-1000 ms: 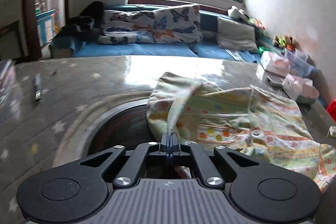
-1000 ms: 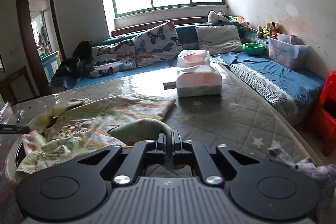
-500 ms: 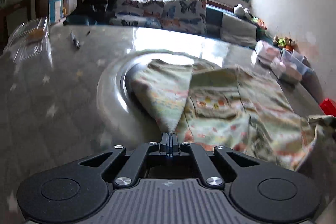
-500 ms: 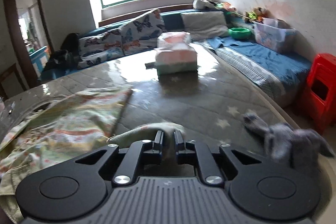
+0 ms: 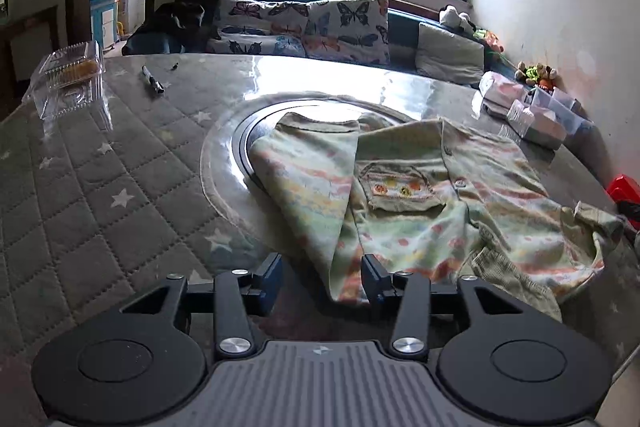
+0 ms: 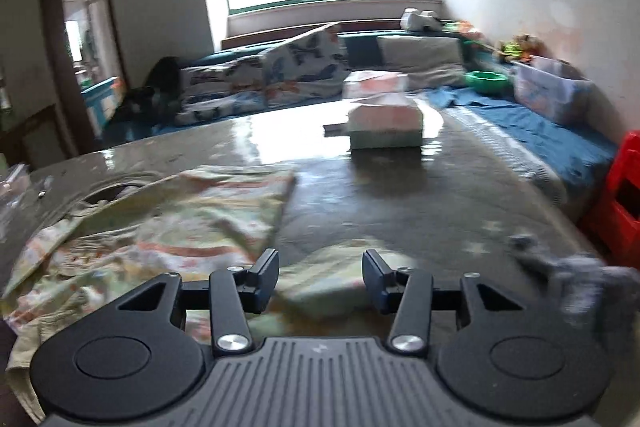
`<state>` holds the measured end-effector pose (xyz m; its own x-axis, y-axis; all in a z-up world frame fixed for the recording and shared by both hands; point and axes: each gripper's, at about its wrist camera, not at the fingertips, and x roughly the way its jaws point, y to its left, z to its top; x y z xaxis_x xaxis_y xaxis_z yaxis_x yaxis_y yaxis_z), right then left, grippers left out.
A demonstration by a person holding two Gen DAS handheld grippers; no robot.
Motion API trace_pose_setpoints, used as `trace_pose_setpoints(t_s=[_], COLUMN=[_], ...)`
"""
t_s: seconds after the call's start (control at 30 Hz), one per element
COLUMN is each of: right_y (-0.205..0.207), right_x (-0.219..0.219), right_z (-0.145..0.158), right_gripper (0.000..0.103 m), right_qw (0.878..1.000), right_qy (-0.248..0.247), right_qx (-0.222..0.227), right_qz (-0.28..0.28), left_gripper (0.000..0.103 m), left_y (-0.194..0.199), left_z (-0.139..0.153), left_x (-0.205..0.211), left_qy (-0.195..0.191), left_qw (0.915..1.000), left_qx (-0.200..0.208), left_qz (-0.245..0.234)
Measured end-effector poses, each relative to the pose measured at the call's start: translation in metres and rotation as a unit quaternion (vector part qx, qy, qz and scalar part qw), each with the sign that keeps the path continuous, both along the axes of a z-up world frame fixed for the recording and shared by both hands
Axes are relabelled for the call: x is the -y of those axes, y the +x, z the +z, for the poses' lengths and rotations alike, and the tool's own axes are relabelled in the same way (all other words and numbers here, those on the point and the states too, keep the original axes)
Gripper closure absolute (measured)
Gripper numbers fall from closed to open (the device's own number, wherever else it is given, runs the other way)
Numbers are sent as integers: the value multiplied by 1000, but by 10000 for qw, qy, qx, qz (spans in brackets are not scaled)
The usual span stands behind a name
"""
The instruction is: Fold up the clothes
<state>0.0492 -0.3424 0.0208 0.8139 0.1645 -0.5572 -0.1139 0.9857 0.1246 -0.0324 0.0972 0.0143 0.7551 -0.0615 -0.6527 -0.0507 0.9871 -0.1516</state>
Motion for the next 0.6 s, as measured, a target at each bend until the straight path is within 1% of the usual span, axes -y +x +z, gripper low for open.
trace_pose_setpoints(t_s=[0.03,0.13,0.23,0.3,0.43,0.5,0.6], right_y=[3,14,24,24,20,13,3], right_x=[-9,-31,-43,-40,-31,-11,6], right_z=[-3,-10,-22,-27,-34,-31,-27], right_gripper=[56,56,56,56,56,56,55], right_qw=[9999,9982,9970,9980,9987,9987,9958], right_qy=[55,228,244,91,-162,-245,-600], right_qx=[-8,-162,-369,-405,-456,-420,-350], right_qz=[140,530,629,476,149,-150,-593], left_gripper=[48,46,44,42,34,34,33], left_y=[0,2,5,7,12,15,19], left_z=[0,2,2,2,2,1,0], left_x=[-1,-2,0,2,6,7,9], left_qy=[0,-1,0,1,10,29,7], left_qw=[10000,9999,9999,9999,9999,9999,9999], left_qx=[13,54,78,91,120,126,115], left_qz=[25,99,87,60,8,-5,-42])
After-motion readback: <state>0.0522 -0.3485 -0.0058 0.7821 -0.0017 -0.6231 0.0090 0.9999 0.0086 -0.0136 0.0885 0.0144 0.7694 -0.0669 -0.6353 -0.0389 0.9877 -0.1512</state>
